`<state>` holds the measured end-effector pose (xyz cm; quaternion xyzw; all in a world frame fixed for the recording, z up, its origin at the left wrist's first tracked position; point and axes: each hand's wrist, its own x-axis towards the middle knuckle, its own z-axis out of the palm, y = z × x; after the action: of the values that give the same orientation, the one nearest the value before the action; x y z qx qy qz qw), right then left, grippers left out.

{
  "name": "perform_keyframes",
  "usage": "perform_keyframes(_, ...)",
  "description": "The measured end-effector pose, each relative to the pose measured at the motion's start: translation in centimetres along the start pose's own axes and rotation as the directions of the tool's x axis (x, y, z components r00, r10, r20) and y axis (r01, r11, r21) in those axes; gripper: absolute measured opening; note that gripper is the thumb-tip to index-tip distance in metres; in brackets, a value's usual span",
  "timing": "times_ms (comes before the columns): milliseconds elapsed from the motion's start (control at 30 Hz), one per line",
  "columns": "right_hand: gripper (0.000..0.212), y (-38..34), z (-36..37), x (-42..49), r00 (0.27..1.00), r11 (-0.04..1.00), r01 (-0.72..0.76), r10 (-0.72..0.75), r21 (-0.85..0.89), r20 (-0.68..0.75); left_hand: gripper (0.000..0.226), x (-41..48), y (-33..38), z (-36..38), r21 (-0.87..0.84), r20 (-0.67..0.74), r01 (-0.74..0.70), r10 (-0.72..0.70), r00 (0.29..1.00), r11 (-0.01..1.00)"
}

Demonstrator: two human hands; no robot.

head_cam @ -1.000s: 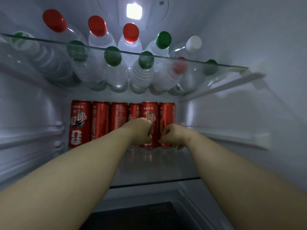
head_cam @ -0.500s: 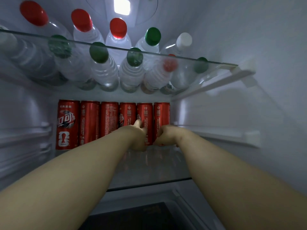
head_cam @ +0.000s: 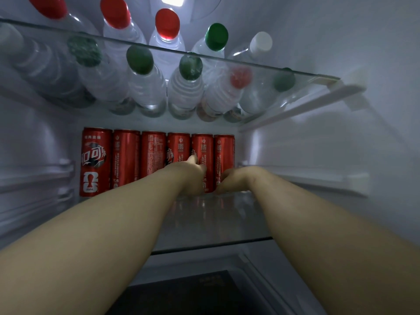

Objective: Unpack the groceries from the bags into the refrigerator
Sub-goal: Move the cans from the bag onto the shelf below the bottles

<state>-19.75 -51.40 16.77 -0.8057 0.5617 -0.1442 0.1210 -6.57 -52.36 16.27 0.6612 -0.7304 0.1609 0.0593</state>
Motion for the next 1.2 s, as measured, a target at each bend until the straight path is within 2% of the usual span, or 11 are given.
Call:
perform_keyframes(167, 0.045, -0.1, 0.3, 0.4, 0.998, 1.0, -0.027, 0.027, -0.015, -0.057, 0.051, -0.6, -0.5, -0.2, -0.018, -0.05, 0.002, -0.003, 0.999, 1.0)
perform_keyframes(433, 0.039, -1.2, 0.8, -0.9, 0.991, 1.0, -0.008, 0.006, -0.021, -0.137, 0.041, -3.5, -0.4, -1.3, 0.086, -0.043, 0.007, -0.003, 0.999, 0.996)
perform_keyframes(567, 0.034, -1.7, 1.1, -2.7, 0.961, 0.997, 0.009, -0.028, -0.071, -0.275, 0.029, -5.9, -0.1, -2.0, 0.085, -0.076, -0.003, 0.01, 0.997, 0.996)
perform_keyframes(733, 0.029, -2.5, 2.1, -6.3, 0.883, 0.995, 0.033, -0.074, -0.097, -0.463, 0.022, -9.8, 0.6, -2.8, -0.08, -0.239, 0.034, -0.053, 0.97, 0.996)
perform_keyframes(867, 0.037, -3.0, 2.9, -10.6, 0.836, 0.995, 0.03, -0.077, -0.095, -0.543, 0.03, -13.9, 1.2, -3.2, -0.243, -0.314, 0.06, -0.137, 0.939, 0.968)
perform_keyframes(1033, 0.033, -3.2, 5.2, -15.9, 0.758, 0.992, 0.048, -0.111, -0.114, -0.643, 0.025, -19.9, 3.6, -3.0, -0.342, -0.49, -0.026, -0.155, 0.858, 0.939)
perform_keyframes(1200, 0.034, -2.3, 8.4, -21.5, 0.738, 0.992, 0.083, -0.122, -0.091, -0.664, 0.025, -25.3, 5.7, -1.4, -0.386, -0.533, -0.097, -0.136, 0.835, 0.917)
